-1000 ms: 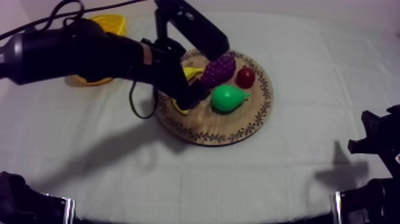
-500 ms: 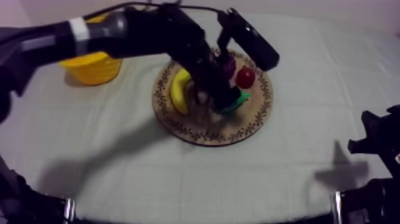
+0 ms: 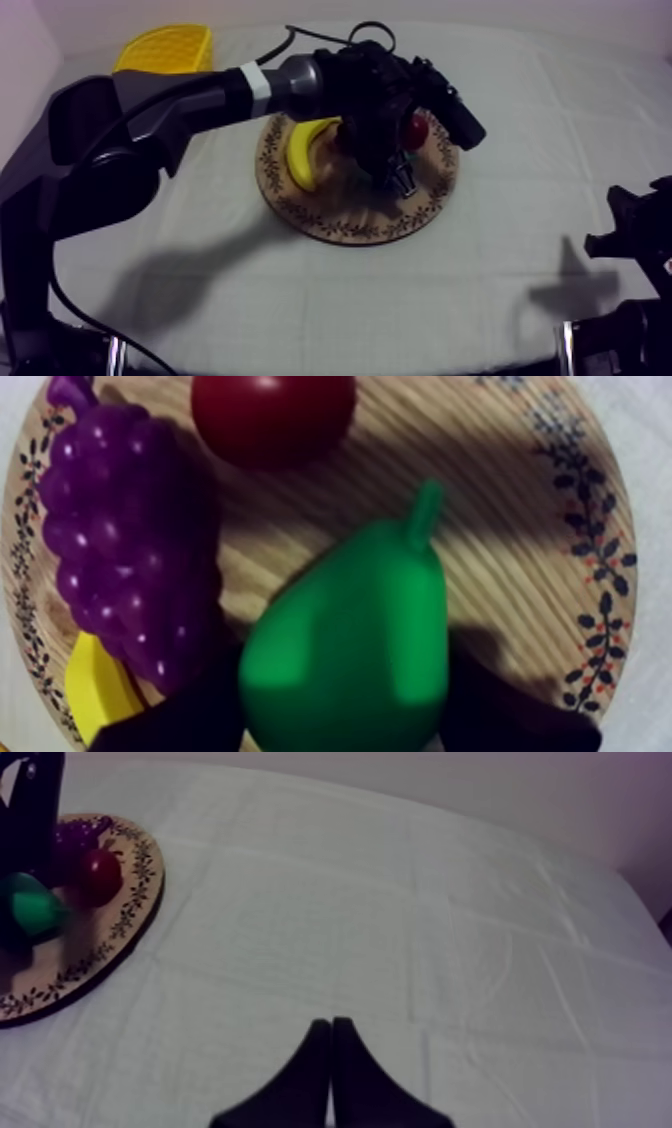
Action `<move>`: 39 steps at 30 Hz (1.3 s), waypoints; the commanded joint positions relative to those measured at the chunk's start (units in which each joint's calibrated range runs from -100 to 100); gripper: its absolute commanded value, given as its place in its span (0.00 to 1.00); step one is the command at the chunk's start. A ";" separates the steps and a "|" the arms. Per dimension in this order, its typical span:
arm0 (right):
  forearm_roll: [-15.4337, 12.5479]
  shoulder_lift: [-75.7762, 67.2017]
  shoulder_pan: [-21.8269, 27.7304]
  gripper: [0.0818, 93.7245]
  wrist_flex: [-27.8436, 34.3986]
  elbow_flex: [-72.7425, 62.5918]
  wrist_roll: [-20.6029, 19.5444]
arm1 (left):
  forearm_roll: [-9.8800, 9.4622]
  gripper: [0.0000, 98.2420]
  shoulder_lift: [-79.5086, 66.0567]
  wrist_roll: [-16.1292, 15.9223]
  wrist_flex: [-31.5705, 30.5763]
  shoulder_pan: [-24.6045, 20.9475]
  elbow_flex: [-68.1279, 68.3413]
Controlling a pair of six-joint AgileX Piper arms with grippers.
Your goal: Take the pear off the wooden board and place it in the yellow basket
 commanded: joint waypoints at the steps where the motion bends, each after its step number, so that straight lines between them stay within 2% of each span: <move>1: -0.01 0.01 0.00 0.00 0.08 0.03 -0.02 | -0.14 0.53 -0.08 0.16 0.02 -0.06 -0.14; 5: -0.01 0.01 0.00 0.00 0.08 0.03 -0.02 | -0.74 0.49 -2.01 0.76 -0.89 -0.25 0.37; 10: -0.01 0.01 0.00 0.00 0.08 0.03 -0.02 | -2.01 0.48 -11.61 1.86 -2.78 -2.38 4.62; 14: -0.01 0.01 0.00 0.00 0.08 0.03 -0.02 | -3.39 0.48 -21.60 1.97 -1.90 -6.56 6.49; 19: -0.01 0.01 0.00 0.00 0.08 0.03 -0.02 | -4.46 0.49 -30.83 0.60 0.54 -14.57 6.26; 25: -0.01 0.01 0.00 0.00 0.08 0.03 -0.02 | -4.29 0.49 -34.72 -1.43 0.25 -24.92 7.52; 29: -0.01 0.01 0.00 0.00 0.08 0.03 -0.02 | -3.97 0.50 -34.55 -2.02 -1.95 -30.23 10.78; 34: -0.01 0.01 0.00 0.00 0.08 0.03 -0.02 | -3.65 0.50 -34.27 -1.50 -6.85 -34.13 18.46; 39: -0.01 0.01 0.00 0.00 0.08 0.03 -0.02 | -2.73 0.50 -33.97 -0.66 -13.06 -35.62 26.43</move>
